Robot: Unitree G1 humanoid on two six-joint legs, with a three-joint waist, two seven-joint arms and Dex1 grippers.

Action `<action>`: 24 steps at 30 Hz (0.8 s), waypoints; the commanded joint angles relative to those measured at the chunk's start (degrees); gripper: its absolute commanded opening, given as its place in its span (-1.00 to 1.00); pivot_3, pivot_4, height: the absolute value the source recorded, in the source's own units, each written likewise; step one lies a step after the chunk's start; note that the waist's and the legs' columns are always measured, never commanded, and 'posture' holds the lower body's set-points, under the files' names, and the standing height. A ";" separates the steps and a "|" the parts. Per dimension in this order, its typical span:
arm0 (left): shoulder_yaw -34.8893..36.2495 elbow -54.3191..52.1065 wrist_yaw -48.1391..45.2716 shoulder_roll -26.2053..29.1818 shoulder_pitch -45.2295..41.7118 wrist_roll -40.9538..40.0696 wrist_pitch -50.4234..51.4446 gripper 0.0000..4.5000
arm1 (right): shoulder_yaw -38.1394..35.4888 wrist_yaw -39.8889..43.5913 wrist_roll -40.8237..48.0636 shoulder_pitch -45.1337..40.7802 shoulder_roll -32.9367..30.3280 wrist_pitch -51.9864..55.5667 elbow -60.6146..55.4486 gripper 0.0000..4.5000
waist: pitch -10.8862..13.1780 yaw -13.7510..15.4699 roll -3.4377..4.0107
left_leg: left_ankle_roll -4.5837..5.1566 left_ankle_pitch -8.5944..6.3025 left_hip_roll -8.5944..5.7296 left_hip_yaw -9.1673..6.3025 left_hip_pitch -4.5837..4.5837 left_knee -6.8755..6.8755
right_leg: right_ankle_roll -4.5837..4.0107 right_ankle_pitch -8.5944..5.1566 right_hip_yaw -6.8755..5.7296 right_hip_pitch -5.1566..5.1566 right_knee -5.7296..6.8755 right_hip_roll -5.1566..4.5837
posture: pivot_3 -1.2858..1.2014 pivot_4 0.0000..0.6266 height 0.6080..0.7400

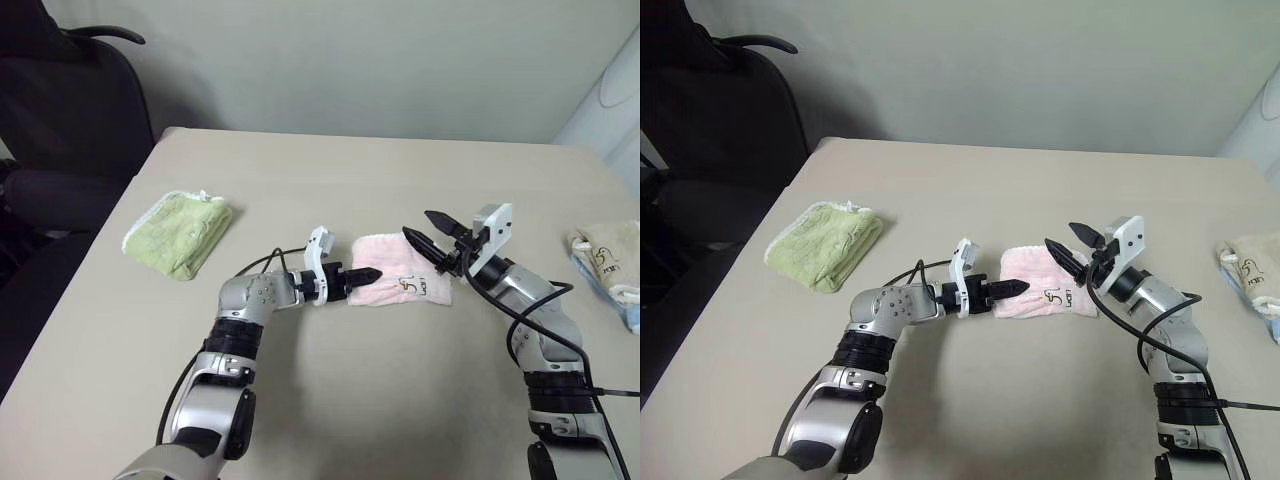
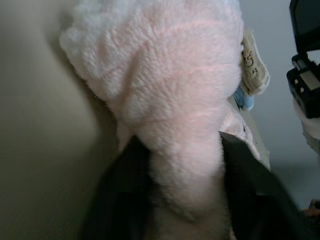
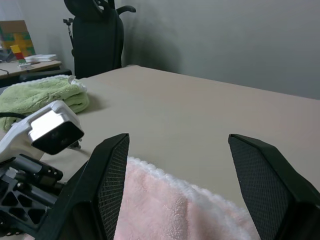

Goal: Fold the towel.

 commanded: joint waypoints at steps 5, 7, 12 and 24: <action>2.17 0.24 -0.07 -1.72 -1.23 -0.21 -1.10 -0.99 | -1.55 -0.79 0.32 -1.12 -0.10 -1.99 -0.64 0.48 | 0.01 -0.07 0.00 | 0.00 0.00 0.04 0.03 0.00 -0.01 | 0.00 0.00 0.01 -0.04 0.01 0.00 | 0.03 -0.52 1.00; 3.52 -0.08 0.34 -2.03 -1.48 -0.65 -1.37 -0.99 | -1.82 -1.09 0.23 -1.19 -0.08 -2.46 -0.40 0.48 | 0.01 -0.13 0.00 | 0.00 0.00 0.06 0.05 0.00 -0.01 | 0.00 0.00 0.02 -0.05 0.02 0.01 | 0.03 -0.52 1.00; 7.47 -1.98 2.84 -2.99 -2.55 -1.55 -1.88 -0.99 | -3.71 -3.85 -0.75 -2.12 -0.11 -5.54 1.34 0.48 | 0.02 -0.33 0.00 | 0.00 0.00 0.08 0.08 -0.01 -0.02 | 0.00 0.00 0.02 -0.08 0.02 0.01 | 0.03 -0.52 1.00; 30.04 -8.51 15.95 18.67 -13.92 -4.76 -8.90 -0.99 | -6.35 -8.37 -2.10 -3.32 0.35 -9.46 5.47 0.48 | 0.23 -2.48 -0.11 | -0.22 0.21 0.23 0.15 -0.63 -0.17 | -0.17 0.25 0.08 -0.96 0.15 0.12 | 0.03 -0.52 1.00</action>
